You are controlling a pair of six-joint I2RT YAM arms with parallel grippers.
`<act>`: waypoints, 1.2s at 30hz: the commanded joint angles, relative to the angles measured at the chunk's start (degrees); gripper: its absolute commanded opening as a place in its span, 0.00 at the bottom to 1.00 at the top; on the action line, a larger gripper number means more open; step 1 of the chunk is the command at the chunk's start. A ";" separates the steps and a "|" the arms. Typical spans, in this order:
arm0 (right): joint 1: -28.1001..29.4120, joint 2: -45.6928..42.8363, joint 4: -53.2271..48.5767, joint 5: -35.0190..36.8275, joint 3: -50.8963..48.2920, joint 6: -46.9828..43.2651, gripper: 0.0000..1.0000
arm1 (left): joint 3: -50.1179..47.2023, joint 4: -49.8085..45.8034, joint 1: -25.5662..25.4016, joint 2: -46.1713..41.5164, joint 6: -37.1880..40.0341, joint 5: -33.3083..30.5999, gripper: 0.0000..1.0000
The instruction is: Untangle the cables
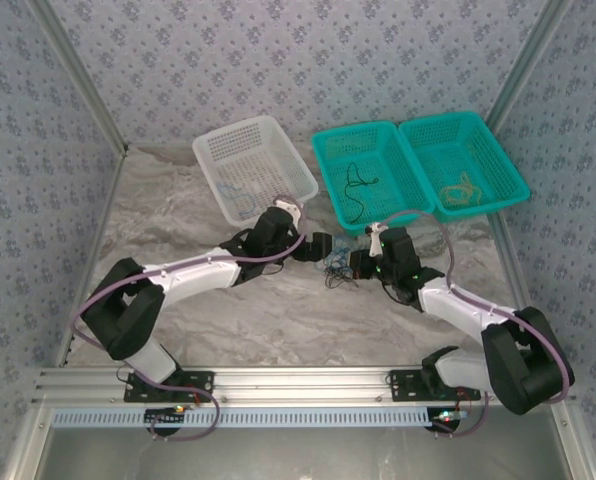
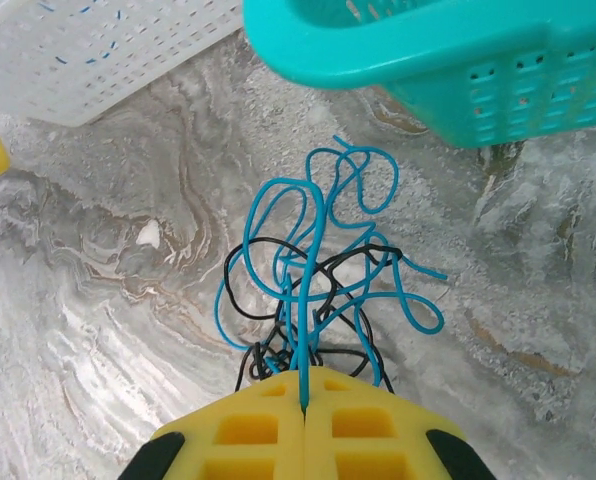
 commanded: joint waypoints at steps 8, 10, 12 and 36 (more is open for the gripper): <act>1.87 -7.13 -7.45 0.66 2.53 -0.48 0.00 | -2.99 6.27 0.98 -3.07 8.33 7.12 0.99; 2.10 -9.03 -7.85 0.09 2.83 -1.00 0.00 | -2.73 6.08 0.90 -3.25 10.49 9.20 0.99; 2.27 -10.45 -8.85 -0.56 3.65 -1.76 0.00 | -2.99 7.20 0.45 -3.46 13.37 11.31 0.99; 2.53 -11.90 -7.91 -16.00 12.75 -5.51 0.00 | -6.18 29.32 -1.41 0.71 39.59 12.82 0.99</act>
